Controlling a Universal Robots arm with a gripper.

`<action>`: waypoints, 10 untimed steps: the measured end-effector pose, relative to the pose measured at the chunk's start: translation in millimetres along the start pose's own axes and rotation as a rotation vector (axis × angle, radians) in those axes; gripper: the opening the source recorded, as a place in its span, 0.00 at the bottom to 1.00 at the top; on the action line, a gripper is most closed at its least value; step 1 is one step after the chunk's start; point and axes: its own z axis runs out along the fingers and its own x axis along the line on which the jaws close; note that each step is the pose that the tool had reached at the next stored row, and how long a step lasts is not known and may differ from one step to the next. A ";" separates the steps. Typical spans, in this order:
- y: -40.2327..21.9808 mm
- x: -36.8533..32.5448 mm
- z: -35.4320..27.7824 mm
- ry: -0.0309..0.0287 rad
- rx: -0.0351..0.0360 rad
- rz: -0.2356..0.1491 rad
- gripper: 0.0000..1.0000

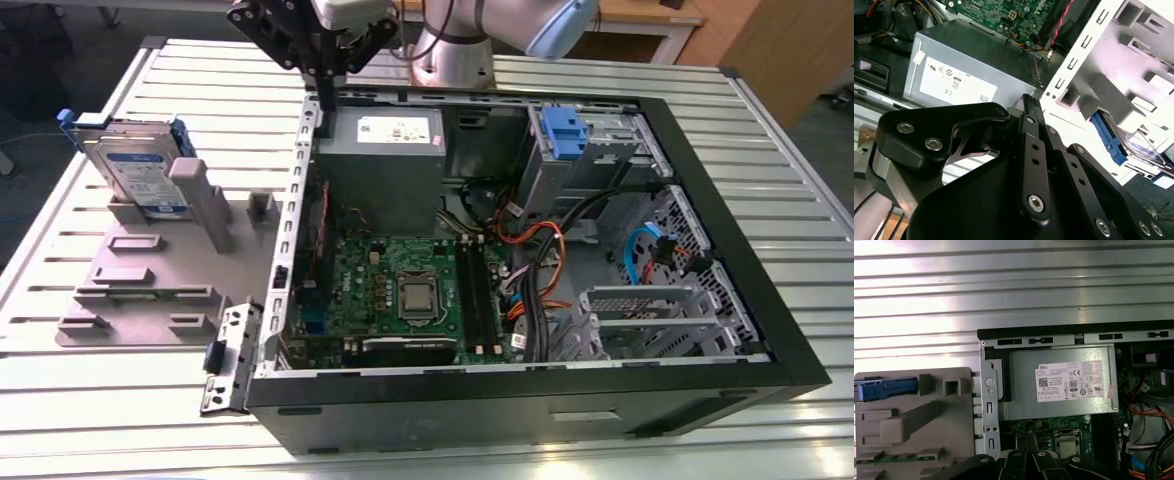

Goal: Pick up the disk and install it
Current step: 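Reach for the disk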

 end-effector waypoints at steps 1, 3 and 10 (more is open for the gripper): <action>-0.2 2.0 0.0 0.0000 0.0000 0.000 0.11; -0.7 5.8 0.0 0.0000 -0.0002 0.000 0.11; -2.4 21.7 -0.2 0.0000 -0.0006 0.000 0.11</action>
